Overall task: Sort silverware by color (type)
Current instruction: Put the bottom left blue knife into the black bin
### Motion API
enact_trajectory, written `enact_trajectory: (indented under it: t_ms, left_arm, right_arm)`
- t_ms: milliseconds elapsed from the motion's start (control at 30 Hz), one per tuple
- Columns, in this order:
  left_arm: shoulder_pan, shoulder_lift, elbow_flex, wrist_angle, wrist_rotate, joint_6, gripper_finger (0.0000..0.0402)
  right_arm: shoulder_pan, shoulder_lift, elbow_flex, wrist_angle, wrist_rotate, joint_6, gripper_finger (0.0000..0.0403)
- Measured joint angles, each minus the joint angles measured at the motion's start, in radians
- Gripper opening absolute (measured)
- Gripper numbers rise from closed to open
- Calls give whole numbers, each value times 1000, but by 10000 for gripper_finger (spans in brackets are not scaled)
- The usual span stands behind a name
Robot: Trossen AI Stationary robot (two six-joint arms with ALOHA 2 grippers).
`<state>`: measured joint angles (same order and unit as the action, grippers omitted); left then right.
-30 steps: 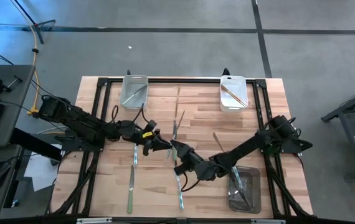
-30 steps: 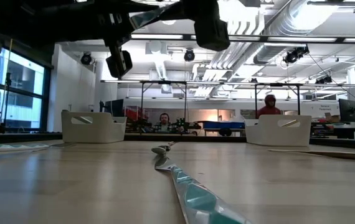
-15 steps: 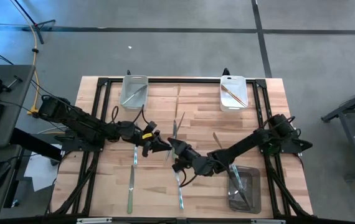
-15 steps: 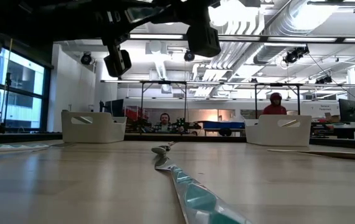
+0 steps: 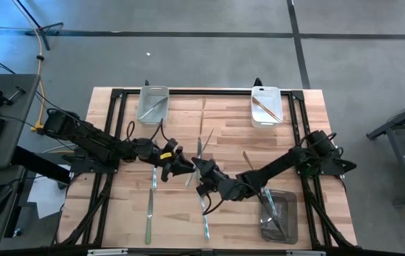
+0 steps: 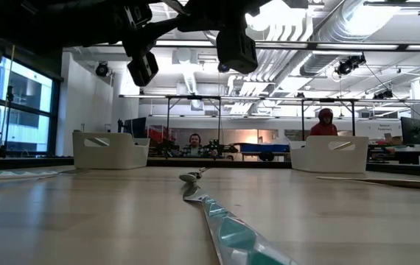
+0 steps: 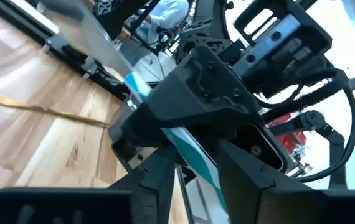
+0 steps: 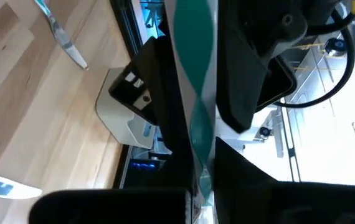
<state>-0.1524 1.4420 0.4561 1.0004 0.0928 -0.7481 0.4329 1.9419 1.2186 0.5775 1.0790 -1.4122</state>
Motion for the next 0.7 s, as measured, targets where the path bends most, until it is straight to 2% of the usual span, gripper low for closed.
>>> enact_trajectory:
  t_ms: [233,333,500,700]
  left_arm:
    - [-3,-34,0,-29,-16,130,115]
    - [-2,-64,1,-23,-25,243,115]
    - [-4,-96,-2,-82,-26,319,115]
    - [-4,-120,-2,-164,-105,418,115]
  right_arm:
    - [-13,-34,-61,17,-40,142,4]
    - [-20,-79,-129,37,-60,307,2]
    - [-34,-176,-241,26,-60,502,2]
    - [-32,-302,-297,-79,-41,746,2]
